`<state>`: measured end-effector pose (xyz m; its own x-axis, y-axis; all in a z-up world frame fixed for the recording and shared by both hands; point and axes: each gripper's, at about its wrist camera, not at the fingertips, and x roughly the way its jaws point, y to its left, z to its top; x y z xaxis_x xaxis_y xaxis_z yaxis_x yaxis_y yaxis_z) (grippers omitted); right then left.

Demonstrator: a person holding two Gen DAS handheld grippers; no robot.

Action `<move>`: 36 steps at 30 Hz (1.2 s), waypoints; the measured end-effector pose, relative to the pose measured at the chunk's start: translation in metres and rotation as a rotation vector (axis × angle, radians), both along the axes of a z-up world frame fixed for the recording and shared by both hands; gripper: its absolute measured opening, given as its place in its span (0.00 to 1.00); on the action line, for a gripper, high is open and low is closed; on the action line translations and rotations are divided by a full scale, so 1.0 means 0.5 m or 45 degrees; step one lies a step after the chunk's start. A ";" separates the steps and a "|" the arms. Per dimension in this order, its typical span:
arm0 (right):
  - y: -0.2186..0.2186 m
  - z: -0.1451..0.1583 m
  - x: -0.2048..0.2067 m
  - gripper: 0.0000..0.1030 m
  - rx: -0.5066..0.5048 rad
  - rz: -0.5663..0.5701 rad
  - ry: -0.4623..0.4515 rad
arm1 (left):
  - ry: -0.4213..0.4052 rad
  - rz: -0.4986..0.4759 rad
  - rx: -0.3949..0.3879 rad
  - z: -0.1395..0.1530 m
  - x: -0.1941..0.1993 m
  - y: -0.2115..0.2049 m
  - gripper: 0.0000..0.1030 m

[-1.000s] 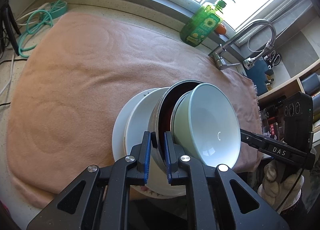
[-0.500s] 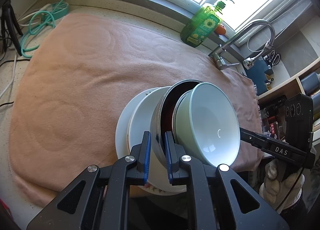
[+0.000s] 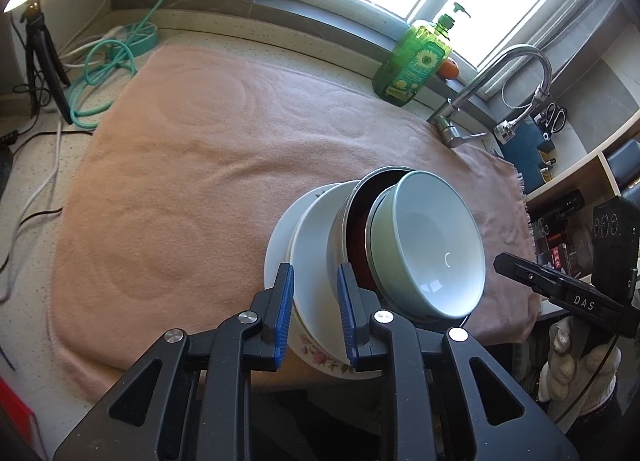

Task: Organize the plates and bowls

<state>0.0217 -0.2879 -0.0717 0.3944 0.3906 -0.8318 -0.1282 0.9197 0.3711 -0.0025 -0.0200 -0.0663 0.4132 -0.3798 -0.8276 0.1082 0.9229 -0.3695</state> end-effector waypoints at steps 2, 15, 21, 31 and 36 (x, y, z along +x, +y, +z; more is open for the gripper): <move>0.000 0.008 -0.008 0.55 -0.021 -0.001 -0.025 | -0.019 0.001 0.014 0.008 -0.009 0.002 0.29; 0.001 0.054 -0.049 0.79 -0.112 -0.046 -0.169 | -0.196 -0.012 0.192 0.067 -0.059 -0.036 0.67; 0.004 0.062 -0.066 0.84 -0.143 -0.060 -0.202 | -0.250 -0.021 0.250 0.085 -0.071 -0.054 0.69; -0.013 0.062 -0.074 0.84 -0.146 -0.106 -0.203 | -0.247 -0.025 0.283 0.079 -0.077 -0.067 0.69; -0.014 0.063 -0.071 0.84 -0.144 -0.108 -0.204 | -0.253 -0.026 0.283 0.083 -0.077 -0.071 0.69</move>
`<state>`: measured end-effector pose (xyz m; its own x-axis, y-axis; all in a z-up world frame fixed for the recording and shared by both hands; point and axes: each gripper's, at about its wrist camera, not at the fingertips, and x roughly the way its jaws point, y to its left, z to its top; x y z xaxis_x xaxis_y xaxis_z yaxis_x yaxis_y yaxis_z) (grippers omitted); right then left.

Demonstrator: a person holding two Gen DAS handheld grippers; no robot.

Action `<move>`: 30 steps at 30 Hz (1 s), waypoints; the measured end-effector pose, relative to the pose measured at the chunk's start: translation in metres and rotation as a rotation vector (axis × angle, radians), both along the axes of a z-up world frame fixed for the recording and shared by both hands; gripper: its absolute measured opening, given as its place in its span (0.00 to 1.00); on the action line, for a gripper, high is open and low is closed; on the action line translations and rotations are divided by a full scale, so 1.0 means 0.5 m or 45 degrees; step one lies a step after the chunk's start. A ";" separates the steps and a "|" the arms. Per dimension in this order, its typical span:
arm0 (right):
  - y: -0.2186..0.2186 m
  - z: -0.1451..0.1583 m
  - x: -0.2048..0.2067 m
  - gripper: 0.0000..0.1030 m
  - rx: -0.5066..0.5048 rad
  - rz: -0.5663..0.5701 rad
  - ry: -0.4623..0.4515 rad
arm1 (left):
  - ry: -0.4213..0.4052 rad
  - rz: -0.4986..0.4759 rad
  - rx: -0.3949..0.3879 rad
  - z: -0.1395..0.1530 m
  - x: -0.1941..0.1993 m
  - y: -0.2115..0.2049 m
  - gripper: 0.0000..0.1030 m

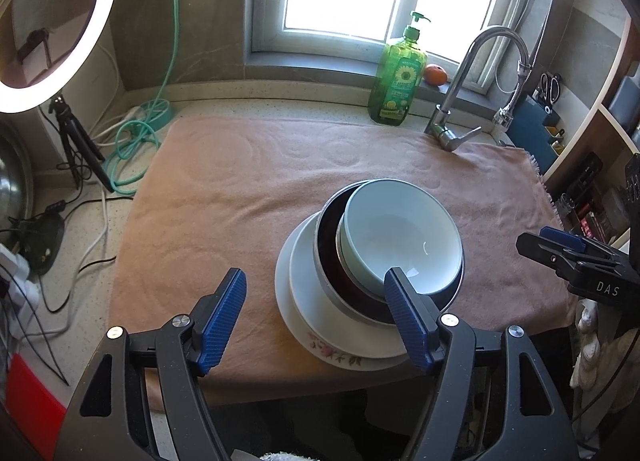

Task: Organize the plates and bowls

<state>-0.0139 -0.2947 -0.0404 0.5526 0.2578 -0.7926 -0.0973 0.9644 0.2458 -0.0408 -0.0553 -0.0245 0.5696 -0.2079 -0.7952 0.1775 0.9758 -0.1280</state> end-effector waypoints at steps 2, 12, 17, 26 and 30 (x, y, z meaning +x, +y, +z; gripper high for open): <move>0.001 0.000 -0.001 0.84 -0.004 0.003 0.002 | 0.000 0.001 -0.002 0.000 0.000 0.000 0.69; 0.010 -0.003 -0.001 0.84 0.000 -0.001 0.017 | 0.002 0.008 0.005 -0.003 0.002 -0.001 0.69; 0.009 -0.004 0.000 0.84 -0.001 0.001 0.018 | 0.000 0.007 0.004 -0.001 0.003 0.000 0.69; 0.010 -0.005 -0.001 0.84 0.000 -0.001 0.020 | -0.005 0.007 0.005 0.000 0.002 -0.002 0.69; 0.011 -0.008 -0.004 0.84 0.006 -0.006 0.022 | -0.008 0.005 0.004 0.002 0.000 -0.003 0.69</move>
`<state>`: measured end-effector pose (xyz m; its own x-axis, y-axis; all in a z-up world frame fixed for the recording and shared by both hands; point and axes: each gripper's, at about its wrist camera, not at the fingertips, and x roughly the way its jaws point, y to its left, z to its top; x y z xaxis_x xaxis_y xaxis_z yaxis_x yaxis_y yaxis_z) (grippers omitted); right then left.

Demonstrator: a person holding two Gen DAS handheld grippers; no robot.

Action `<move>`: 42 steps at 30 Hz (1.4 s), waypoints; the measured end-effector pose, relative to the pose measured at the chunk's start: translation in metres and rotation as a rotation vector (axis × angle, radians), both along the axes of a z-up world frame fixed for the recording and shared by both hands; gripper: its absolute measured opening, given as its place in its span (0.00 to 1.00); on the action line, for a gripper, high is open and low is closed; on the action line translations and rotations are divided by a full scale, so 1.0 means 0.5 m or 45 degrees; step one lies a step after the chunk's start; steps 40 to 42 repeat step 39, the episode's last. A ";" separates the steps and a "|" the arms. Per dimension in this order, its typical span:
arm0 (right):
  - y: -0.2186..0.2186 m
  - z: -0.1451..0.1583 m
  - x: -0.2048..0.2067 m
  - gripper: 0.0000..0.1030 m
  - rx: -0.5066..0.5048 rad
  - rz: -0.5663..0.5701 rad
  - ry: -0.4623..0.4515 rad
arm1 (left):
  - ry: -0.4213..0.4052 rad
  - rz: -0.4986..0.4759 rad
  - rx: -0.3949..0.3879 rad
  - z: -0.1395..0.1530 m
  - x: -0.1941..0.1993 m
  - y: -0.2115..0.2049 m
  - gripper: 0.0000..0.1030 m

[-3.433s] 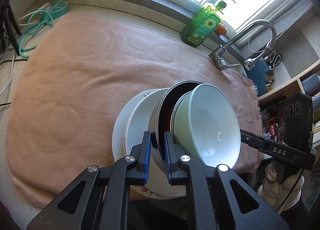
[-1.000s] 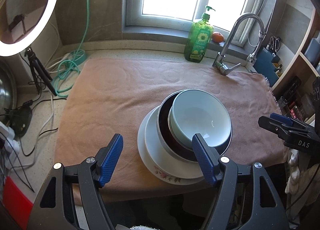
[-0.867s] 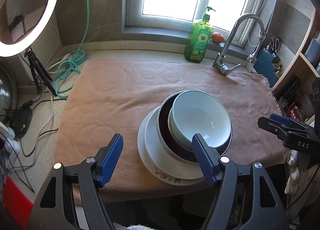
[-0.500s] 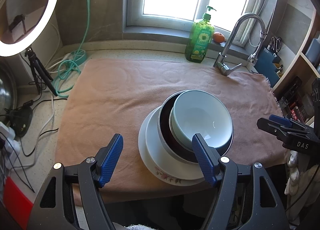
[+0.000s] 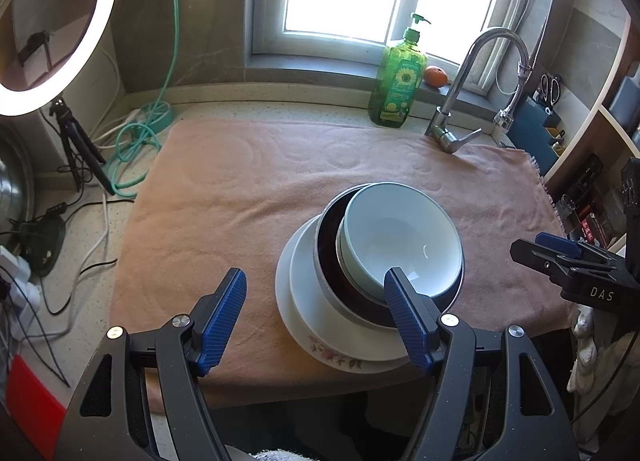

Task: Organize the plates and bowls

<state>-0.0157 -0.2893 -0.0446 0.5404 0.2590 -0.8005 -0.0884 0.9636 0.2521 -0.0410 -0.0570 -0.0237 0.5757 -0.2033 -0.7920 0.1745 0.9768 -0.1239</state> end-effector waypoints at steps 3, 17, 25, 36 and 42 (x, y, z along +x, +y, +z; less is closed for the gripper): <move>-0.001 0.001 0.000 0.84 0.000 0.001 0.000 | 0.002 -0.001 -0.004 -0.001 0.000 -0.001 0.69; 0.001 0.001 -0.003 0.84 0.004 0.001 0.000 | -0.002 -0.002 0.000 0.003 -0.001 -0.005 0.69; 0.001 -0.003 0.001 0.84 0.008 -0.002 0.017 | -0.003 0.003 0.006 0.004 -0.002 -0.004 0.69; -0.005 -0.013 0.011 0.84 0.013 -0.004 0.031 | -0.006 -0.002 0.005 0.002 0.004 -0.003 0.69; -0.007 -0.019 0.015 0.84 0.017 -0.006 0.041 | -0.007 -0.004 0.009 0.001 0.007 -0.004 0.69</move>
